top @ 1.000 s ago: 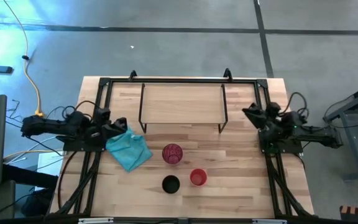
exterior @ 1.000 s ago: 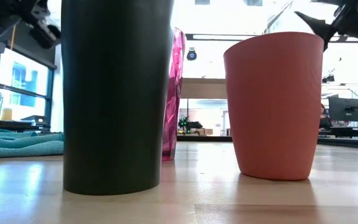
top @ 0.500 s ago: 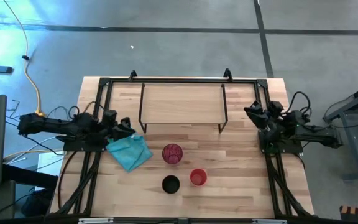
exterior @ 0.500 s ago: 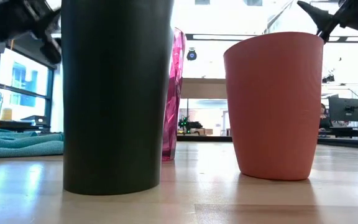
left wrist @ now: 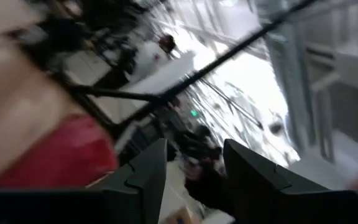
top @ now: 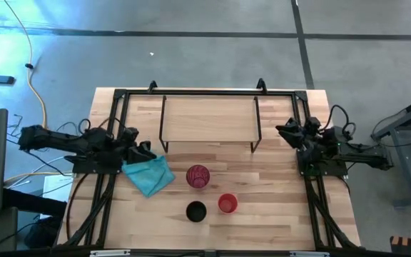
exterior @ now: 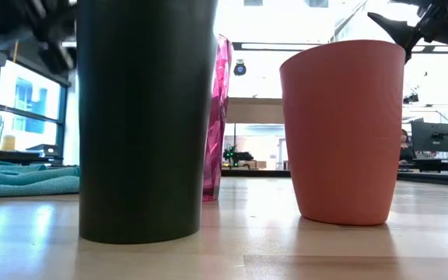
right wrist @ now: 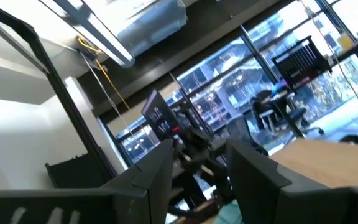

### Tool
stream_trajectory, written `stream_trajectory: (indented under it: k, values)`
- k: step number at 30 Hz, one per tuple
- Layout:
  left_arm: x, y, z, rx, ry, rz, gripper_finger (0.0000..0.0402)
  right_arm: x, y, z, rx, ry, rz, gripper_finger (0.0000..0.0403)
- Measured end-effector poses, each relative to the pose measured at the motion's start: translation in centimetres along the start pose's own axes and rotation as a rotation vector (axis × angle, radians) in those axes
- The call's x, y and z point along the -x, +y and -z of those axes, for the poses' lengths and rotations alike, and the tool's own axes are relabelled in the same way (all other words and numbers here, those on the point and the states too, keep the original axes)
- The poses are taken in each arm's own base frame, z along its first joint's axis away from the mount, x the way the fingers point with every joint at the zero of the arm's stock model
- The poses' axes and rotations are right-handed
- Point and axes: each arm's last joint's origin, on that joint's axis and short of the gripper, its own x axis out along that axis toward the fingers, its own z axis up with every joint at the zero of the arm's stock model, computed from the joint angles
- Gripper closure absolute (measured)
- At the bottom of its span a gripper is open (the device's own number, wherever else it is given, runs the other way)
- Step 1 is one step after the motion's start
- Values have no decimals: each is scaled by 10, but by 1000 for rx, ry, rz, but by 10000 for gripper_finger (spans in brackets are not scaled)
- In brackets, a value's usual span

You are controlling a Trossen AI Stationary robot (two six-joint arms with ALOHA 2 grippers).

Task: Stack small to large cups/mugs on shelf
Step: Put the red cup on the shelf

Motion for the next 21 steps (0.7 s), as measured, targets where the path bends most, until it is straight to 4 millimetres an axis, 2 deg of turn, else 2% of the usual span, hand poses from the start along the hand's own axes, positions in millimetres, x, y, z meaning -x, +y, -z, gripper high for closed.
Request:
stream_trajectory:
  k: [4,7,10,14,21]
  values:
    - [-23,-41,-21,-243,6,105,252,0,-1,1,2,7,19,261]
    - [-44,-59,-30,-379,87,57,252,0,-2,1,10,-3,33,261]
    - [-63,-59,-34,-421,264,-155,252,0,-2,1,9,-5,38,261]
    - [-85,-50,-34,-427,460,-442,252,0,-2,2,-2,6,44,261]
    - [-140,-39,-35,-435,580,-566,252,0,-5,6,-12,56,75,261]
